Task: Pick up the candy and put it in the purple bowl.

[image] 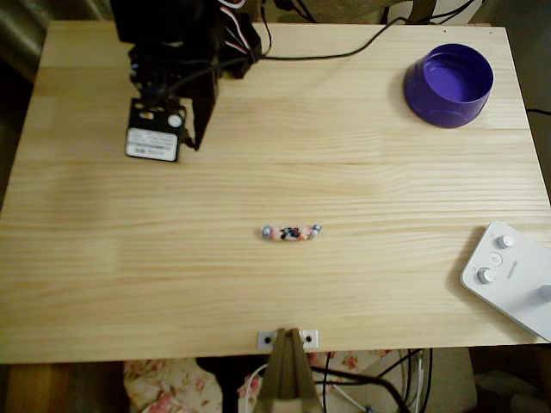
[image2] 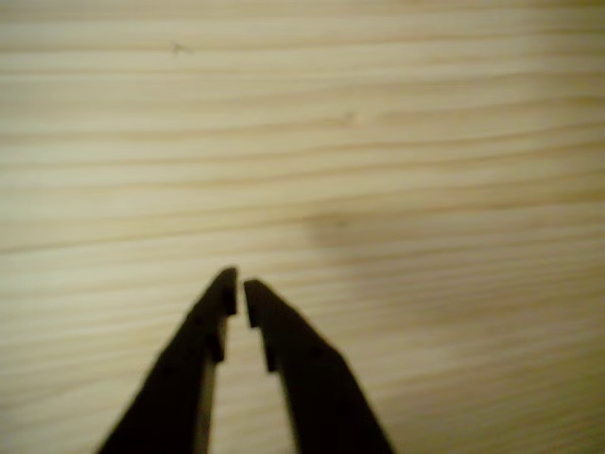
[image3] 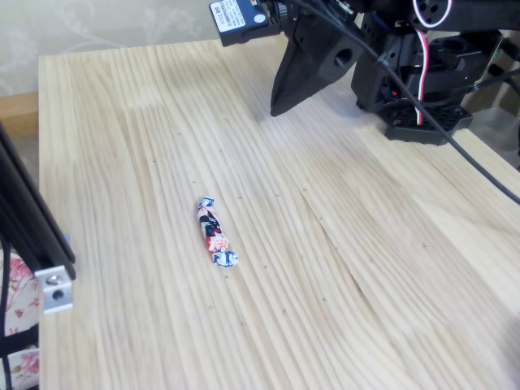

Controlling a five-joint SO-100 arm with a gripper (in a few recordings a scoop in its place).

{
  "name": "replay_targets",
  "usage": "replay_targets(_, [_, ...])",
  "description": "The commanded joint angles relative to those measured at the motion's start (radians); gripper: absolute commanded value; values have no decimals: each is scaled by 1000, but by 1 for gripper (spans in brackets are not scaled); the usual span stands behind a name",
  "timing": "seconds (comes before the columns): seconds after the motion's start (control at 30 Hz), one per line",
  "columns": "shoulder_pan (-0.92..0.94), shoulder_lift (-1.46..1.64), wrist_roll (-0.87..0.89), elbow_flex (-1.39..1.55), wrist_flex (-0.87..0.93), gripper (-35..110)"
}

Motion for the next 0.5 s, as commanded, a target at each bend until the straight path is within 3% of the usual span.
replay_targets(0.0, [6, 14, -9, -8, -12, -1])
replay_targets(0.47, [0, 14, -18, -8, -12, -1])
